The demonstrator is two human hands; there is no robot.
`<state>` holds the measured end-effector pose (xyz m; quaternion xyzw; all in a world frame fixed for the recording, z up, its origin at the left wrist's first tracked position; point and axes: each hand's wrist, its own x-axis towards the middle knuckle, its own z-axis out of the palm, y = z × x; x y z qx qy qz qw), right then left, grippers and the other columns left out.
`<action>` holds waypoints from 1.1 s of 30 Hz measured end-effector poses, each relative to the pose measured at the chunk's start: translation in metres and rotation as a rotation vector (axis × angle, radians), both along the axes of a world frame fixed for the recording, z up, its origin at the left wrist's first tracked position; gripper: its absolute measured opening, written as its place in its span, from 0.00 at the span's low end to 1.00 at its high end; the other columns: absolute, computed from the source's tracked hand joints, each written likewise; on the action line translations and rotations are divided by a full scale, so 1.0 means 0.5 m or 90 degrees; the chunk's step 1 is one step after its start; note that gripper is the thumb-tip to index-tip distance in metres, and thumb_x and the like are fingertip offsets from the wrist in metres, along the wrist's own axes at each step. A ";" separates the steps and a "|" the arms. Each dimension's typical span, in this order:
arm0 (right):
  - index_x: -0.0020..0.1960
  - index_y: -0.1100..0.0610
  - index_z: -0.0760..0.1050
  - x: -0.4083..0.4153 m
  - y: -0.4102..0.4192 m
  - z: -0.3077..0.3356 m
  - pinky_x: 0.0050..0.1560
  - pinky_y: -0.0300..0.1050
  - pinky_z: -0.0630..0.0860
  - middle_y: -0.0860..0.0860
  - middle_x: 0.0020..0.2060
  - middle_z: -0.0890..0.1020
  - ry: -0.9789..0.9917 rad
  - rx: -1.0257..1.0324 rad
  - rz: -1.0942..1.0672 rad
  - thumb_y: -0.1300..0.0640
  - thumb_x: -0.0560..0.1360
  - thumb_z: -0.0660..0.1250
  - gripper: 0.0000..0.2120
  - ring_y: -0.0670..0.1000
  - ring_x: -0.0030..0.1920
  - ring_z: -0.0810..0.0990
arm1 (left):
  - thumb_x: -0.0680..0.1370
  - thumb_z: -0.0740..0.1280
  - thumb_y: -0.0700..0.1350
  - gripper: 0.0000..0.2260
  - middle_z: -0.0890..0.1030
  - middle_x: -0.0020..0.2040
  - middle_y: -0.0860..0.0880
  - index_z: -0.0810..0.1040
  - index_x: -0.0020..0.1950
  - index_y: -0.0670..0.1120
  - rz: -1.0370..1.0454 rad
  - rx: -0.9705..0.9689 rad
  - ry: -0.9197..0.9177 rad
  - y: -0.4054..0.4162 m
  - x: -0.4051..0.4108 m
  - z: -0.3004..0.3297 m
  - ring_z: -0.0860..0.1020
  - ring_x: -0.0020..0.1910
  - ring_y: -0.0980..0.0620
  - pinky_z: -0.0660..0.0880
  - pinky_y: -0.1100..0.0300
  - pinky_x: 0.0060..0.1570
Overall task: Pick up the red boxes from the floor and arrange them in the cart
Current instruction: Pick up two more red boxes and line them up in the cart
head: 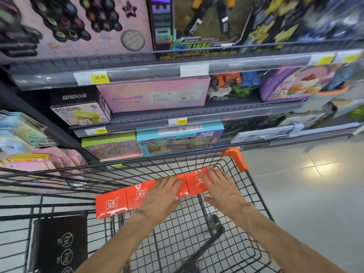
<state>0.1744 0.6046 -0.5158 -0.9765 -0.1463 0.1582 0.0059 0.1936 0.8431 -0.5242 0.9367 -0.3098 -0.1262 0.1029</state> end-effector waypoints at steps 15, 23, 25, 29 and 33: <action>0.75 0.51 0.68 -0.233 -0.281 0.765 0.69 0.52 0.66 0.54 0.65 0.79 -0.099 0.026 -0.268 0.25 0.64 0.44 0.49 0.57 0.68 0.74 | 0.74 0.66 0.64 0.30 0.78 0.63 0.46 0.72 0.70 0.48 -0.282 -0.100 -0.140 -0.258 0.025 0.667 0.78 0.61 0.43 0.76 0.49 0.58; 0.75 0.52 0.67 -0.497 -0.463 1.091 0.64 0.51 0.70 0.55 0.62 0.79 -0.236 -0.007 -0.449 0.34 0.77 0.66 0.33 0.59 0.65 0.75 | 0.75 0.53 0.76 0.40 0.74 0.70 0.47 0.67 0.76 0.48 -0.454 -0.192 -0.213 -0.567 -0.086 1.030 0.73 0.67 0.46 0.74 0.49 0.63; 0.76 0.50 0.67 -0.567 -0.516 1.136 0.63 0.52 0.71 0.55 0.64 0.78 -0.264 -0.004 -0.490 0.35 0.77 0.66 0.33 0.59 0.66 0.75 | 0.74 0.49 0.77 0.41 0.72 0.71 0.49 0.66 0.76 0.49 -0.500 -0.206 -0.213 -0.658 -0.127 1.082 0.72 0.68 0.48 0.72 0.51 0.64; 0.77 0.47 0.65 -0.702 -0.633 1.196 0.56 0.46 0.66 0.52 0.67 0.75 -0.293 -0.023 -0.553 0.35 0.78 0.64 0.32 0.56 0.66 0.74 | 0.77 0.56 0.73 0.37 0.69 0.74 0.49 0.64 0.77 0.50 -0.579 -0.227 -0.240 -0.839 -0.222 1.145 0.70 0.70 0.48 0.69 0.51 0.67; 0.77 0.45 0.61 -0.823 -0.777 1.212 0.63 0.51 0.73 0.50 0.67 0.75 -0.293 0.020 -0.641 0.33 0.76 0.64 0.34 0.55 0.65 0.76 | 0.77 0.59 0.72 0.37 0.67 0.76 0.50 0.61 0.78 0.51 -0.636 -0.269 -0.225 -1.016 -0.313 1.174 0.68 0.72 0.50 0.67 0.51 0.71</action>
